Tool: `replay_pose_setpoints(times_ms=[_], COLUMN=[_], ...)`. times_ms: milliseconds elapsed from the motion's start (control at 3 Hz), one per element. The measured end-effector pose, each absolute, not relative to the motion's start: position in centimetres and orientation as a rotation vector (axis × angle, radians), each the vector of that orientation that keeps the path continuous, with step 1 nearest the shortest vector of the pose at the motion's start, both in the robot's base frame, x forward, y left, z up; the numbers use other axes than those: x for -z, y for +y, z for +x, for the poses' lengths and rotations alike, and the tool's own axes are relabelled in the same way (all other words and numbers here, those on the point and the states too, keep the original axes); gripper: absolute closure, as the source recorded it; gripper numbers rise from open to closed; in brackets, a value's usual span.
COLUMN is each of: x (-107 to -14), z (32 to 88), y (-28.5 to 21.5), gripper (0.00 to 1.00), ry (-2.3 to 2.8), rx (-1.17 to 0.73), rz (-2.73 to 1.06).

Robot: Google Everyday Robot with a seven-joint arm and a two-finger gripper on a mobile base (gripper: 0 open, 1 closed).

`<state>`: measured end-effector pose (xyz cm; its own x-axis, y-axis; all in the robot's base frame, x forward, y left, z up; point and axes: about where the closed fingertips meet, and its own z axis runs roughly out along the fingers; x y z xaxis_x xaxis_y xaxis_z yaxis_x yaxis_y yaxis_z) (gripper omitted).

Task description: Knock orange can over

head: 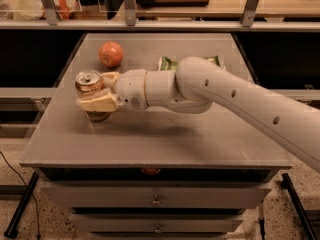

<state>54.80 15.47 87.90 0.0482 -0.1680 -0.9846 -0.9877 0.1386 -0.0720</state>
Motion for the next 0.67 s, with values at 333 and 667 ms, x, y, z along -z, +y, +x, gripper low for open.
replay_pose_setpoints(times_ms=[333,667], x=[-87.92,-87.94], z=[54.79,54.79], y=[15.48,15.48], gripper=[1.00,1.00], ry=[1.348,1.348], rx=[-0.975,-0.975], rz=[-1.247,-1.247])
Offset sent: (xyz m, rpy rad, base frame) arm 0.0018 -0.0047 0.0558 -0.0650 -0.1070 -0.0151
